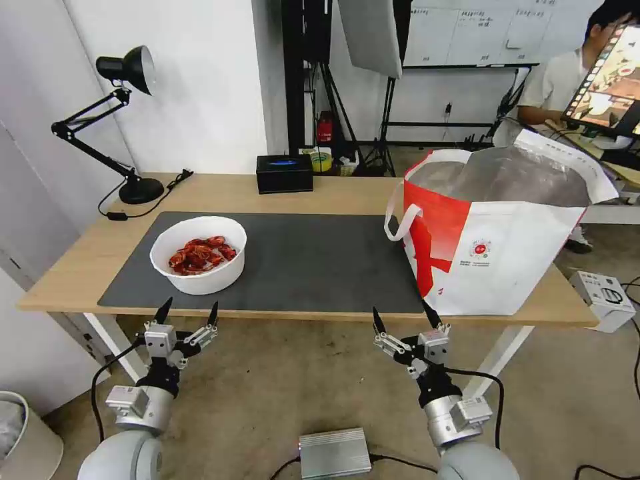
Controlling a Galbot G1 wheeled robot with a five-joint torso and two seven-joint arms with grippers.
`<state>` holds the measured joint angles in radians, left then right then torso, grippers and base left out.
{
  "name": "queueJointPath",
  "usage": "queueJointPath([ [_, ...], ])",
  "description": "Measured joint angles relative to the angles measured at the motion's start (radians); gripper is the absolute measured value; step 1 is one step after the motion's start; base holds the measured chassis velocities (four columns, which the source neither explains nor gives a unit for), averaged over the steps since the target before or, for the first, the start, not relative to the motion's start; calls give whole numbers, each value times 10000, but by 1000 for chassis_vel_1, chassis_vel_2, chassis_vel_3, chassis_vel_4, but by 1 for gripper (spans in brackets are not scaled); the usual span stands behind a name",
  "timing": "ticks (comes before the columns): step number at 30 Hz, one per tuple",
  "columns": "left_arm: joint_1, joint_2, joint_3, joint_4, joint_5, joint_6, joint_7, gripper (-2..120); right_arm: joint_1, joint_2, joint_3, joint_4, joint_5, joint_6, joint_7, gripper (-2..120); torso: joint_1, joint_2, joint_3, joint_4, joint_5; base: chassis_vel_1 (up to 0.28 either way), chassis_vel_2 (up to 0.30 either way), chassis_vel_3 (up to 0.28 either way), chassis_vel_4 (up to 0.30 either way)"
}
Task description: Pick up the trash from the table and place it into the takeout bag.
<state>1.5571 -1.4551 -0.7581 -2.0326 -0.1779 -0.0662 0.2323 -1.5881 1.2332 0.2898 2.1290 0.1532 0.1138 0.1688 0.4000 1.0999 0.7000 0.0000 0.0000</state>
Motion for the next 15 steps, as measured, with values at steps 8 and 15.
queueJointPath([
  [8,-101,465,54,-247,-562,575,-231,100,5,2,3,0,-1,5,2,100,0,0,0,0,-1,0,0,0,0],
  [15,-629,1368,-505,-798,-1400,1566,-862,100,10,2,4,0,-1,5,6,100,0,0,0,0,-1,0,0,0,0],
])
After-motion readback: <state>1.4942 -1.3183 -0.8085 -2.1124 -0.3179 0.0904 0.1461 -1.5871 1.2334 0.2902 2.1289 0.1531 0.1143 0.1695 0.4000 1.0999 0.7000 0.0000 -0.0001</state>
